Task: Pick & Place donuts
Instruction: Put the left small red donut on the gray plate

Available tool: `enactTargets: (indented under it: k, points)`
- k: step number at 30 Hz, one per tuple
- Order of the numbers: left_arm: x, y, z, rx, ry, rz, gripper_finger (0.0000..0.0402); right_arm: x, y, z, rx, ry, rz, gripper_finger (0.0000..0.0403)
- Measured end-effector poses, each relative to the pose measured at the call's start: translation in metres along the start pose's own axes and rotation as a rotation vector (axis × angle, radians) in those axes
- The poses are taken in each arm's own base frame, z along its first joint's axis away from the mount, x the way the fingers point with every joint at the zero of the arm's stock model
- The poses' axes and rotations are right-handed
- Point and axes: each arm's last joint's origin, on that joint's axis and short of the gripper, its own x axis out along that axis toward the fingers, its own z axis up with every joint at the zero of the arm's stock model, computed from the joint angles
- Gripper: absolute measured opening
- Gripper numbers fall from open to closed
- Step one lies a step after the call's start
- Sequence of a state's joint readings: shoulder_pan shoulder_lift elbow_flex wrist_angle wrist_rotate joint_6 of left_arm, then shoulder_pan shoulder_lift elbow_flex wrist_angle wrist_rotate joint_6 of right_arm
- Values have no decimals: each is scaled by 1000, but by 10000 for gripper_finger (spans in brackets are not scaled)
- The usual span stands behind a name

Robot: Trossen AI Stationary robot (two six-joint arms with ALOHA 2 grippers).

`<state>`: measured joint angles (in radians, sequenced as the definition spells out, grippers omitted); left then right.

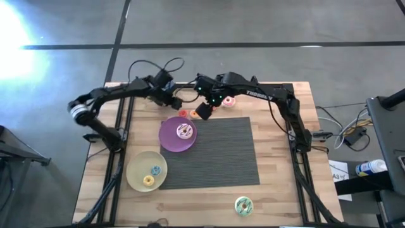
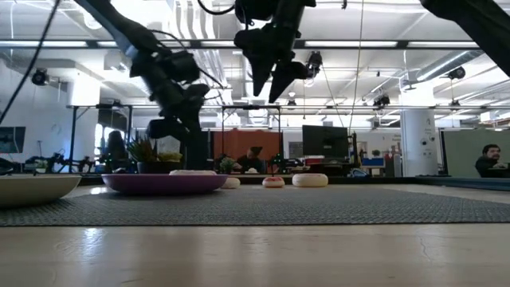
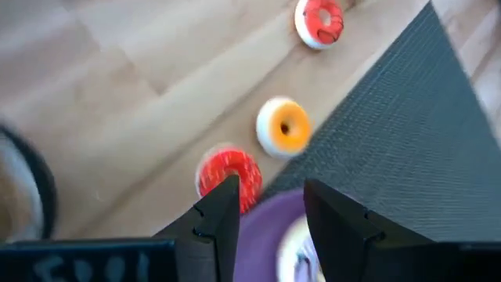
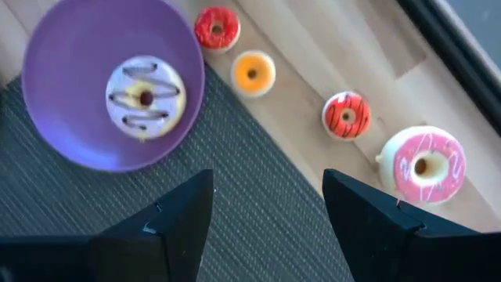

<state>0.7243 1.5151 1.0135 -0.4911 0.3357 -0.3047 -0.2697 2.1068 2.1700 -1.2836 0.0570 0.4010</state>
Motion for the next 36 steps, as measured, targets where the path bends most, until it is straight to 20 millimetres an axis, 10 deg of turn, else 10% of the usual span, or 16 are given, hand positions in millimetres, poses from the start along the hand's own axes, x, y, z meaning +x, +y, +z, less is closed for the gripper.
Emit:
enactTargets:
  k: [17,36]
  points:
    - [54,-27,32,541,331,261,117,-33,-9,-51,139,-48,-70,226]
    - [86,-19,27,649,440,152,117,-41,-15,-89,284,-139,4,226]
